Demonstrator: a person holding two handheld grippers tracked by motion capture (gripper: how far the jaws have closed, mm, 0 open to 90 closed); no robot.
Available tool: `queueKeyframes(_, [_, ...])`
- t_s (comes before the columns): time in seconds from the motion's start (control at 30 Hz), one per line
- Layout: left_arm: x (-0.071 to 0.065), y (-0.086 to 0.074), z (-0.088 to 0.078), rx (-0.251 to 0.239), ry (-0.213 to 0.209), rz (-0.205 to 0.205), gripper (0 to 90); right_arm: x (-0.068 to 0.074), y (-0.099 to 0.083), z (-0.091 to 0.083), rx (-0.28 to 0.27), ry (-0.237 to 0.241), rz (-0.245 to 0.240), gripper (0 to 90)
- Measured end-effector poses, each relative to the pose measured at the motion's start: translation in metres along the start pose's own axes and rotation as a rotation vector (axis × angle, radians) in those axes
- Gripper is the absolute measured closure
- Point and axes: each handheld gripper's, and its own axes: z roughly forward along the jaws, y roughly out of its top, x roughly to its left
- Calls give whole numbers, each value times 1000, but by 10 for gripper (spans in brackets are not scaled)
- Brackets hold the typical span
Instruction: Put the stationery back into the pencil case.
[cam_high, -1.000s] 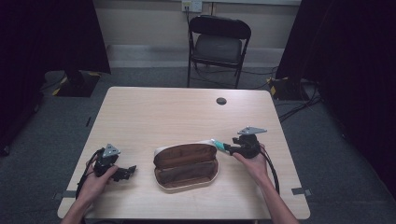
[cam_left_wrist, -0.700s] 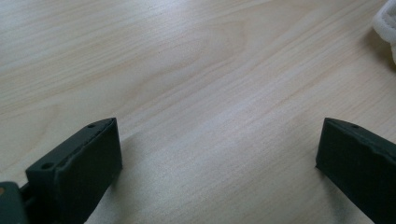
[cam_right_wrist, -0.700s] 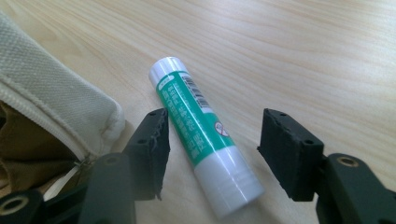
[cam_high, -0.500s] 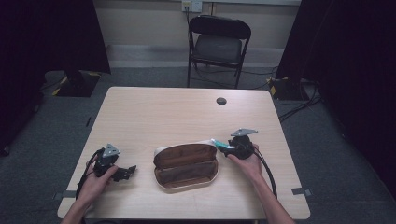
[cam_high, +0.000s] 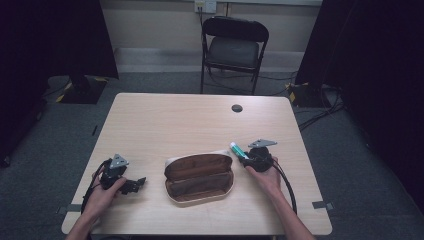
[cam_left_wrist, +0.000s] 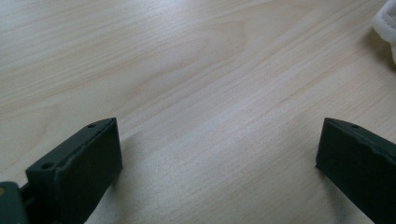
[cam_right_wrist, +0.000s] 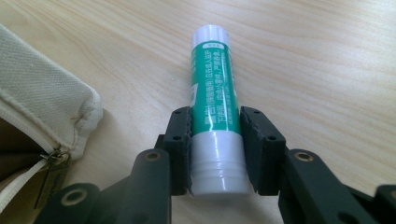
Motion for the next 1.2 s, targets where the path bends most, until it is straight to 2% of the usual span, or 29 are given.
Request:
queueKeyframes(0.23, [0, 0, 0, 0, 0, -3, 0, -5, -1, -3, -11, -8, 60, 658])
queueKeyframes(0.5, [0, 1, 1, -2, 2, -4, 0, -12, -1, -12, -31, 6, 96, 659])
queueKeyframes(0.9, [0, 1, 1, -5, 3, -4, 0, -12, -1, -27, -56, 23, 98, 659])
queueKeyframes(1.2, [0, 1, 2, -3, 4, -3, 0, -8, 3, -50, -106, 29, 93, 659])
